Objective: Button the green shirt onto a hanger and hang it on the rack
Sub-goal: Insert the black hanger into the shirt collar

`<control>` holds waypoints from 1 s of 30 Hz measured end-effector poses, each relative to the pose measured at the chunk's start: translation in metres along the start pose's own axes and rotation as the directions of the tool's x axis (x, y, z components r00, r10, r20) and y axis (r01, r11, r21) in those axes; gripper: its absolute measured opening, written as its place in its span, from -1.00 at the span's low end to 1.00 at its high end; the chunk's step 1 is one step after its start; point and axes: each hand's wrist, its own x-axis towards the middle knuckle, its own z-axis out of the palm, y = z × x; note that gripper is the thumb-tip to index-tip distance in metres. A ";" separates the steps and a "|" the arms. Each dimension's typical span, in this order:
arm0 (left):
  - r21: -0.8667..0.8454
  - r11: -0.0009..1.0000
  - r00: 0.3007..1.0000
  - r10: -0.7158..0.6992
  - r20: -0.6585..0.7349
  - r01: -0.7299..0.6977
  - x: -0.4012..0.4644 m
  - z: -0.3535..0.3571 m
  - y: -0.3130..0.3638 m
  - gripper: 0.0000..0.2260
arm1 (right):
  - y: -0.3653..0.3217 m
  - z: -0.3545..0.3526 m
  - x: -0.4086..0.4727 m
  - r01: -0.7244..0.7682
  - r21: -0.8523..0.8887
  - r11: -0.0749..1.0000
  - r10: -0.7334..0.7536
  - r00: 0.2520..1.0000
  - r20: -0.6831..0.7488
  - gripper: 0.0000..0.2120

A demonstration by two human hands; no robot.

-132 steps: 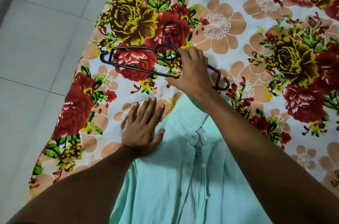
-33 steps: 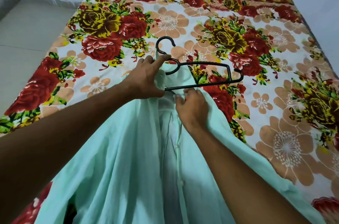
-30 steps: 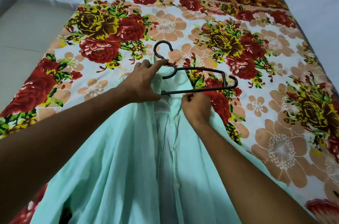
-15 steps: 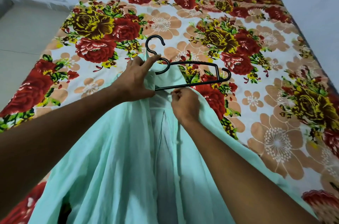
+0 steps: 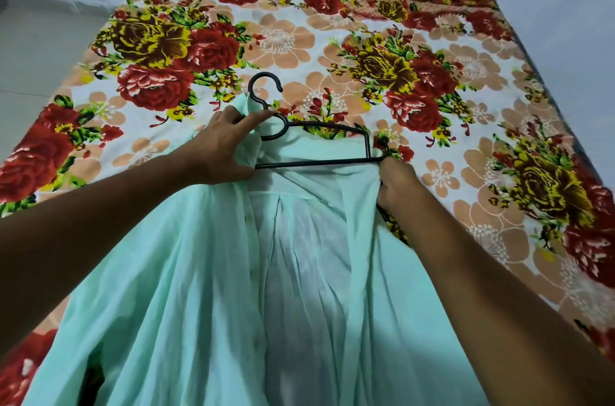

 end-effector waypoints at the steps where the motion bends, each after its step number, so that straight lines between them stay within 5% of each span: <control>1: 0.006 1.000 1.000 0.006 0.013 -0.006 0.000 0.000 0.000 -0.02 | 0.000 -0.006 0.006 -0.021 -0.026 0.999 0.022 0.999 0.039 -0.74; 8: 0.050 0.997 0.996 0.057 0.062 -0.060 0.000 -0.010 0.000 -0.30 | -0.021 -0.026 0.003 0.015 -0.160 0.987 0.037 0.947 0.320 -0.69; 11: 0.082 0.992 0.995 0.088 0.048 -0.092 -0.011 -0.010 0.001 -0.33 | -0.020 -0.027 0.007 0.087 -0.342 0.936 0.021 0.954 0.300 -0.63; 14: 0.168 0.982 0.994 0.077 0.080 -0.089 -0.020 -0.005 0.004 -0.31 | -0.026 -0.021 0.013 0.237 -0.387 0.891 -0.162 0.963 0.217 -0.81; 16: 0.211 0.975 0.995 0.044 0.091 -0.063 -0.019 -0.003 0.006 -0.28 | -0.029 -0.015 0.015 0.415 -0.463 0.783 -0.380 0.909 0.171 -0.85; 19: 0.238 0.971 0.996 -0.020 0.092 -0.002 -0.011 -0.003 0.012 -0.24 | -0.031 -0.008 0.002 0.625 -0.675 0.392 -0.662 0.701 0.264 -0.72; 21: 0.281 0.958 0.991 -0.088 0.103 0.056 -0.006 -0.002 0.018 -0.21 | -0.028 0.002 -0.012 0.682 -0.665 0.304 -0.725 0.619 0.303 -0.60; 24: 0.339 0.933 0.978 -0.170 0.121 0.120 -0.002 0.000 0.026 -0.19 | -0.025 0.026 -0.027 0.712 -0.626 0.318 -0.762 0.585 0.278 -0.63; 28: 0.362 0.915 0.969 -0.226 0.099 0.176 0.006 -0.006 0.032 -0.20 | -0.017 0.060 -0.039 0.692 -0.548 0.469 -0.626 0.699 0.346 -0.61; 30: 0.327 0.920 0.966 -0.251 0.065 0.217 0.008 -0.006 0.037 -0.18 | -0.015 0.070 -0.043 0.638 -0.444 0.630 -0.456 0.766 0.453 -0.83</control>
